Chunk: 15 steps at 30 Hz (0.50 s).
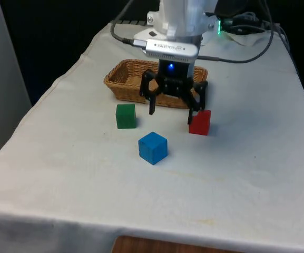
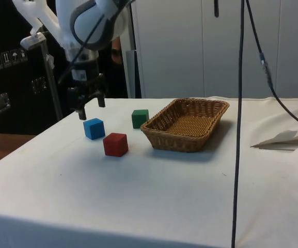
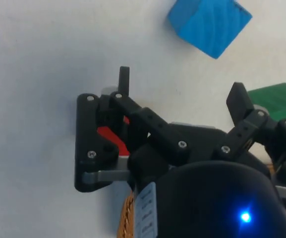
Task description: Pick up the blue cube and place it into the basket.
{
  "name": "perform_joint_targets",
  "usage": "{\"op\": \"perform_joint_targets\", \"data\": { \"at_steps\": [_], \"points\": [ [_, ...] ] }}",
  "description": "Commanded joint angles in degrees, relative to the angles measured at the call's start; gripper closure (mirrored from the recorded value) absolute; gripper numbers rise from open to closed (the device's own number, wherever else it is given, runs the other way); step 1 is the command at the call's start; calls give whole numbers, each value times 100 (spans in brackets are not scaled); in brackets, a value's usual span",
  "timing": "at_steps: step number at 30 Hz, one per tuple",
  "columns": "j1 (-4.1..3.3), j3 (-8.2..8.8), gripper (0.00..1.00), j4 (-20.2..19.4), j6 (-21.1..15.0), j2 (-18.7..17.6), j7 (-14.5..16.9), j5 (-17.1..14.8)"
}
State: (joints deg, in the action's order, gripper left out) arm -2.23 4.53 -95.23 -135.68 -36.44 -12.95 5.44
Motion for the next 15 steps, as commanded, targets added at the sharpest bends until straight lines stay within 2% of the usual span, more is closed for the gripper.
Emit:
{"op": "perform_joint_targets", "data": {
  "at_steps": [1, 5, 6, 7, 14, 15],
  "points": [
    [-29, 46, 0, 34, -57, -57, -92, 40],
    [-29, 63, 0, 103, -120, -166, -195, 63],
    [0, 34, 0, 92, -92, -149, -160, 29],
    [-29, 74, 0, 149, -138, -223, -235, 63],
    [-29, 120, 0, 321, -269, -458, -378, 63],
    [-6, 86, 0, 304, -235, -430, -327, 34]
  ]
}}
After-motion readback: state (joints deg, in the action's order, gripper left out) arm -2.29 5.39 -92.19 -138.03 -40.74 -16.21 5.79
